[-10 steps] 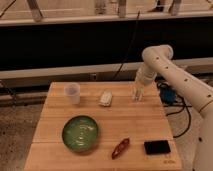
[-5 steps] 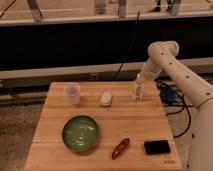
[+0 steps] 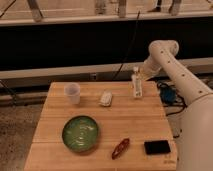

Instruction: Knock the bottle over

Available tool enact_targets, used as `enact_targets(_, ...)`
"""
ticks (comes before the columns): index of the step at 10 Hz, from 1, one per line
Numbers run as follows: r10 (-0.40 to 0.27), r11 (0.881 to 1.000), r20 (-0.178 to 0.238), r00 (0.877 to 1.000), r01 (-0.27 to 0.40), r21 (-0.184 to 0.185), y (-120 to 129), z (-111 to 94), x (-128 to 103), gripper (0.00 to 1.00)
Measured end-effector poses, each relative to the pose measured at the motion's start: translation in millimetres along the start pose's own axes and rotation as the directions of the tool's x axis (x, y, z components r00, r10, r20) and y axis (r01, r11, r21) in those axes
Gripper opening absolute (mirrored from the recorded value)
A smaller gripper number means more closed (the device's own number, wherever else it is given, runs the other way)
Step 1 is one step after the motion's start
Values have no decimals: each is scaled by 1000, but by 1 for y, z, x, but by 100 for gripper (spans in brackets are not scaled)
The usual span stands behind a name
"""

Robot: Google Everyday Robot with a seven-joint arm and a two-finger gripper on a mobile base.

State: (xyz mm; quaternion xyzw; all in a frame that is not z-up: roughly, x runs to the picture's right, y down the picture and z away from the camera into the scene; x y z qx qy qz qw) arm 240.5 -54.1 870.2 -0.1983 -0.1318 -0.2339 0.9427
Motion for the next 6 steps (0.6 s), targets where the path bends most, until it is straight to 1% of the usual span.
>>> enact_targets(1, 0, 1000, 7, 1000, 0, 12, -5, 6, 0, 3)
enact_targets(2, 2, 1000, 10, 1000, -2, 16, -8, 8, 1, 7)
enact_targets(3, 3, 1000, 15, 1000, -4, 20, -9, 11, 0, 14)
enact_targets(4, -15, 1000, 10, 1000, 15, 7, -7, 11, -5, 14)
enact_targets(5, -34, 999, 12, 999, 34, 0, -8, 10, -14, 9)
enact_targets(6, -44, 999, 20, 999, 44, 0, -5, 10, -24, 3)
